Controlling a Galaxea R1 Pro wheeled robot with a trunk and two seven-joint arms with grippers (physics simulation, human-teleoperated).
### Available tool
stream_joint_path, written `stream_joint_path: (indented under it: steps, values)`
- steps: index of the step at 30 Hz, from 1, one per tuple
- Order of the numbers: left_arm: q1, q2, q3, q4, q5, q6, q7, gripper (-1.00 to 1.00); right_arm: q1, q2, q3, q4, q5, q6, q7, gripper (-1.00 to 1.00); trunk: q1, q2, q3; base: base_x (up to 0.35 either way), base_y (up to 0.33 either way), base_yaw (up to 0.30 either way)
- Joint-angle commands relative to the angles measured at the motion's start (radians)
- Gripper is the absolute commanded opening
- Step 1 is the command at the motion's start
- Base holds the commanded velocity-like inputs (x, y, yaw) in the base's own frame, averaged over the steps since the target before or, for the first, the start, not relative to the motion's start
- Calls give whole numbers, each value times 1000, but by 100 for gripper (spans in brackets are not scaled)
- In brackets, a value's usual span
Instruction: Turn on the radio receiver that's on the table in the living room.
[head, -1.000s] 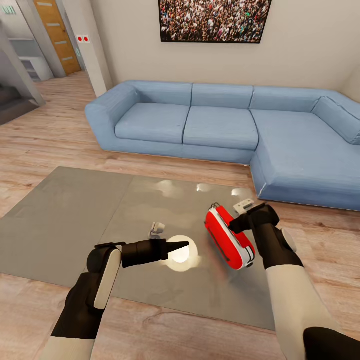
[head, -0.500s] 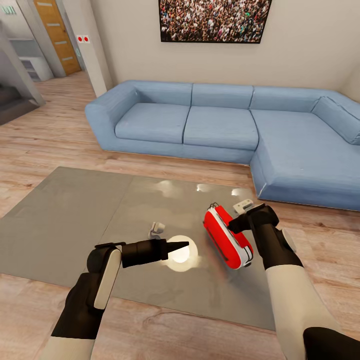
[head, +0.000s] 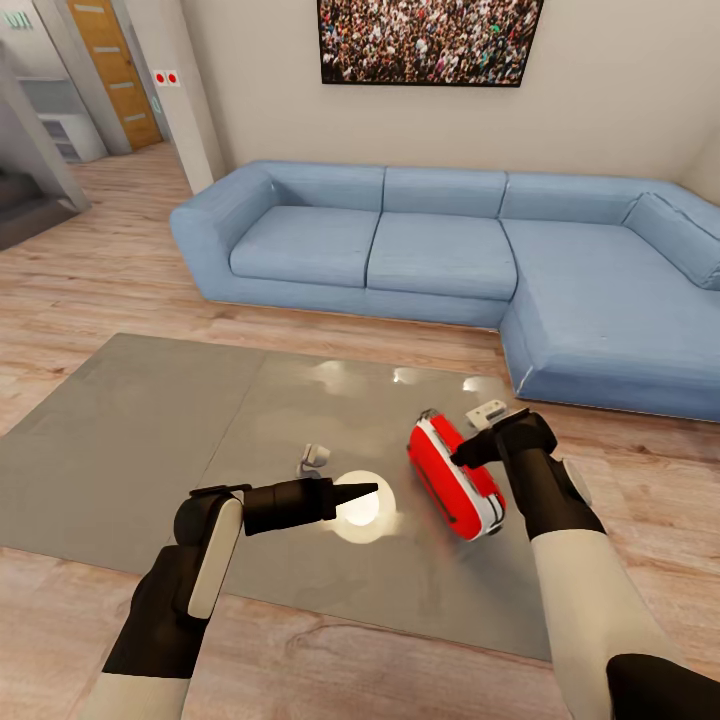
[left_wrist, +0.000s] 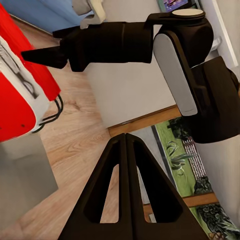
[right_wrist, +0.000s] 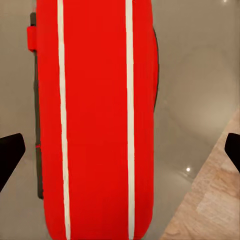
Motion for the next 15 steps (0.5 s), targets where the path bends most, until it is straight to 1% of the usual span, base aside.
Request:
stream_joint_path:
  steps: [1, 9, 11, 12, 13, 14, 15]
  values:
    - [0, 0, 0, 0, 0, 0, 0, -100, 0, 0, 0, 0, 0, 0, 0, 100, 0, 0, 0, 0, 0, 0]
    - [0, 0, 0, 0, 0, 0, 0, -100, 0, -8, 0, -26, 2, 9, 7, 100, 0, 0, 0, 0, 0, 0]
    - [0, 0, 0, 0, -1, 0, 0, -100, 0, -10, 2, -75, 4, 14, 11, 100, 0, 0, 0, 0, 0, 0]
    - [0, -1, 0, 0, -1, 0, 0, -100, 0, -12, 2, -142, 10, 34, 17, 100, 0, 0, 0, 0, 0, 0]
    - [0, -1, 0, 0, -1, 0, 0, -100, 0, -12, 3, -168, 12, 47, 22, 100, 0, 0, 0, 0, 0, 0]
    - [0, -1, 0, 0, -1, 0, 0, -100, 0, -17, 5, -244, 16, 94, 48, 100, 0, 0, 0, 0, 0, 0]
    - [0, -1, 0, 0, -1, 0, 0, -100, 0, -22, 7, -267, 16, 110, 61, 100, 0, 0, 0, 0, 0, 0]
